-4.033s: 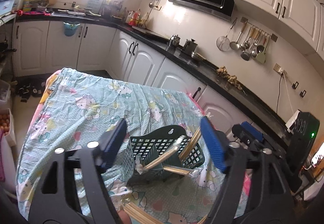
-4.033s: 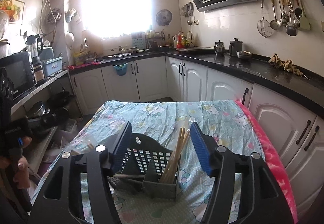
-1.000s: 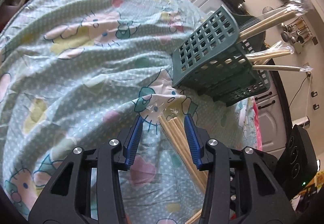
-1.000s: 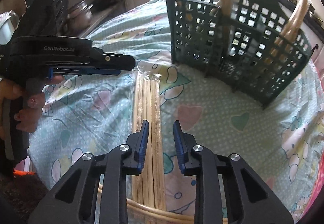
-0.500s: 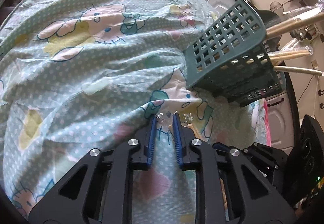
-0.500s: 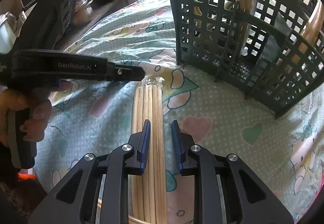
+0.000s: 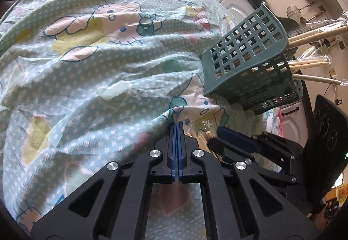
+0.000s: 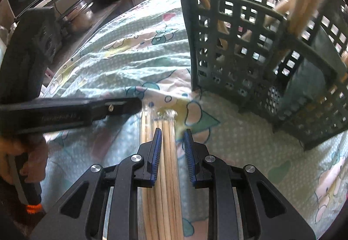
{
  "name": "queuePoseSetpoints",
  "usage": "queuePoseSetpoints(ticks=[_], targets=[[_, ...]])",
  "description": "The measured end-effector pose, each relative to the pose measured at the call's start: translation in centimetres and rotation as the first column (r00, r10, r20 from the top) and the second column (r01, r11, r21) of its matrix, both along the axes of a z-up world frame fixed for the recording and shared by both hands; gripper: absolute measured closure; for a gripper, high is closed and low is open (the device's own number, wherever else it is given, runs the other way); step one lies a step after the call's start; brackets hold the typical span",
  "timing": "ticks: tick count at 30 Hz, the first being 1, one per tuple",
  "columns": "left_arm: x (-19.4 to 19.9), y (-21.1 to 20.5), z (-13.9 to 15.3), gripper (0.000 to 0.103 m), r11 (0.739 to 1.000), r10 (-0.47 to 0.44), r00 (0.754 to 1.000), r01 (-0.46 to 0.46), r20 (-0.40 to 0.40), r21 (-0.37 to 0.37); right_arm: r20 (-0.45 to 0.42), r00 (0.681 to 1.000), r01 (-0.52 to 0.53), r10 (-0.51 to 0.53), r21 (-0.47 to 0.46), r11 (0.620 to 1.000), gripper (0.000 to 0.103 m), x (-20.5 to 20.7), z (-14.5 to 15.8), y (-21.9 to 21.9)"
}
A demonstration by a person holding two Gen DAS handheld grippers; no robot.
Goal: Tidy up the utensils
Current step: 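Close the left tool on a wooden chopstick while the right tool grasps another, then lift the chopsticks with the left tool while the right tool carries its chopstick above the caddy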
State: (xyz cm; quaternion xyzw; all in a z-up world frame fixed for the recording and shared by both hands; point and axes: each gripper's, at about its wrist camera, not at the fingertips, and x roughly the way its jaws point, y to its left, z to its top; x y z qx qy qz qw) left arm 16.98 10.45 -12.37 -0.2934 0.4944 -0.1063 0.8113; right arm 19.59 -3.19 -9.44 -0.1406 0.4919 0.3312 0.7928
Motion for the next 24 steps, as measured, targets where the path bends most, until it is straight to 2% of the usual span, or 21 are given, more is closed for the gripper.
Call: queuePoseSetpoints(ticks=[3, 4, 8, 12, 15, 17, 18, 19, 20, 24], targets=[[0.1, 0.4, -0.2, 0.103, 0.999, 0.010, 1.000, -0.011, -0.008, -0.052, 0.000, 1.000, 0.013, -0.013, -0.004, 1.000, 0.085, 0.7, -0.2, 0.3], [0.1, 0.4, -0.3, 0.103, 0.998, 0.011, 1.000, -0.011, -0.009, -0.058, -0.005, 1.000, 0.019, -0.019, -0.012, 1.000, 0.090, 0.9, -0.4, 0.4], [0.3, 0.3, -0.2, 0.102, 0.997, 0.010, 1.000, -0.011, -0.012, -0.075, -0.006, 0.999, 0.036, -0.035, 0.017, 0.999, 0.096, 1.4, -0.3, -0.4], [0.6, 0.0, 0.0, 0.083, 0.993, 0.009, 1.000, -0.010, -0.004, -0.118, 0.009, 0.998, 0.063, -0.063, 0.044, 0.997, 0.097, 1.0, 0.4, -1.8], [1.0, -0.7, 0.3, 0.082, 0.996, -0.003, 1.000, 0.003, -0.001, -0.090, 0.020, 0.997, 0.078, -0.079, 0.055, 0.995, 0.097, 0.7, 0.8, -2.9], [1.3, -0.9, 0.3, 0.083, 0.997, -0.003, 1.000, 0.002, -0.002, -0.077, 0.026, 0.996, 0.081, -0.083, 0.069, 0.994, 0.097, 0.3, 1.2, -3.6], [1.4, -1.1, 0.4, 0.088, 0.998, -0.001, 1.000, 0.001, -0.003, -0.066, 0.032, 0.996, 0.081, -0.084, 0.072, 0.994, 0.097, 0.1, 1.5, -4.1], [1.6, -1.2, 0.4, 0.097, 0.999, -0.003, 1.000, 0.003, -0.004, -0.047, 0.042, 0.996, 0.081, -0.084, 0.076, 0.994, 0.097, -0.1, 1.9, -4.7], [1.6, -1.3, 0.3, 0.100, 0.999, -0.005, 1.000, 0.005, -0.005, -0.035, 0.049, 0.995, 0.080, -0.084, 0.080, 0.994, 0.097, -0.3, 2.2, -4.7], [1.7, -1.5, 0.6, 0.103, 1.000, -0.021, 1.000, 0.021, 0.004, -0.019, 0.082, 0.993, 0.079, -0.087, 0.101, 0.992, 0.097, -1.1, 3.8, -5.3]])
